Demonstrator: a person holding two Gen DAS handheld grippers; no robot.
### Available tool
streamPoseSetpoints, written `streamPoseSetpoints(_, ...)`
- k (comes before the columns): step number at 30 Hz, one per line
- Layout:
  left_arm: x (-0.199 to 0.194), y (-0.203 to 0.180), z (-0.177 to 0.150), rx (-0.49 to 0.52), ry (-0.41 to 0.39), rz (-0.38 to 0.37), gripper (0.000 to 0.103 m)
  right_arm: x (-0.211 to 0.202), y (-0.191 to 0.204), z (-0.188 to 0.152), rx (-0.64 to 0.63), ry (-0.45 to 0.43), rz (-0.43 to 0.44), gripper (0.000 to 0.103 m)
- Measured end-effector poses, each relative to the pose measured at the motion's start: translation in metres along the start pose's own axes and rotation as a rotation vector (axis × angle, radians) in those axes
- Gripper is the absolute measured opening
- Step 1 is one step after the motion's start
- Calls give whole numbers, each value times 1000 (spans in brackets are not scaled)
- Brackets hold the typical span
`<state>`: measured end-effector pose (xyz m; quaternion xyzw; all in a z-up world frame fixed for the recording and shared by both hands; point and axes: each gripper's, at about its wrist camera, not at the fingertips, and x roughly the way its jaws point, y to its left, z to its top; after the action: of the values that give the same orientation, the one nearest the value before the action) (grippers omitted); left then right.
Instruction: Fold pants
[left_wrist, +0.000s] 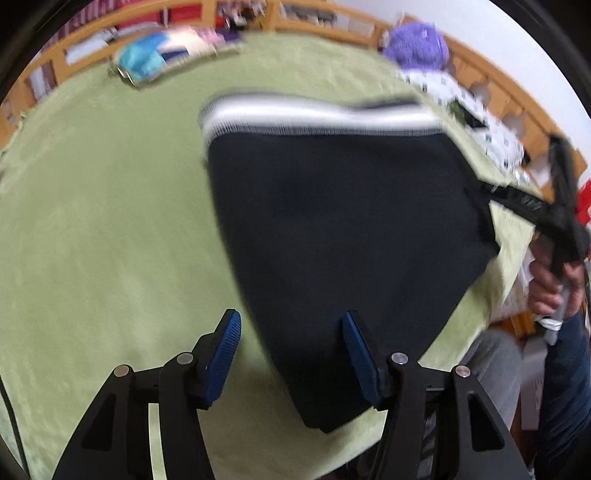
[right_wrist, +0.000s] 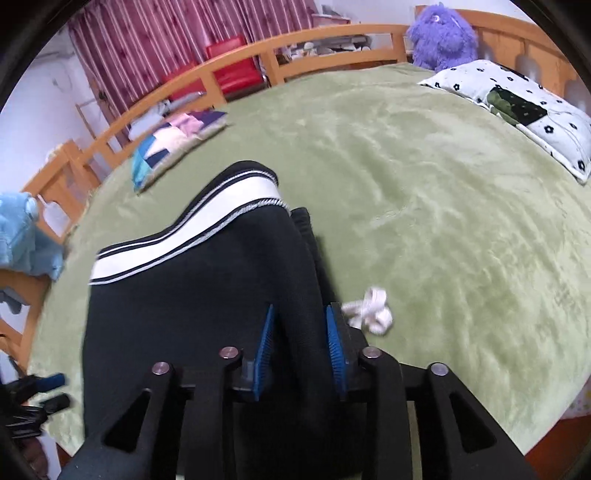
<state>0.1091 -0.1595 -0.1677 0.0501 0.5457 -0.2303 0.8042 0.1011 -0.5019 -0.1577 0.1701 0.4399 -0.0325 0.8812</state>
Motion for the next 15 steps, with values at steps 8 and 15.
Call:
streamPoseSetpoints(8, 1, 5, 0, -19, -2, 4, 57, -2, -4, -22, -98, 86, -78, 48)
streamPoseSetpoints(15, 2, 23, 33, -52, -41, 47, 57, 1, -4, 12, -86, 27, -50, 55)
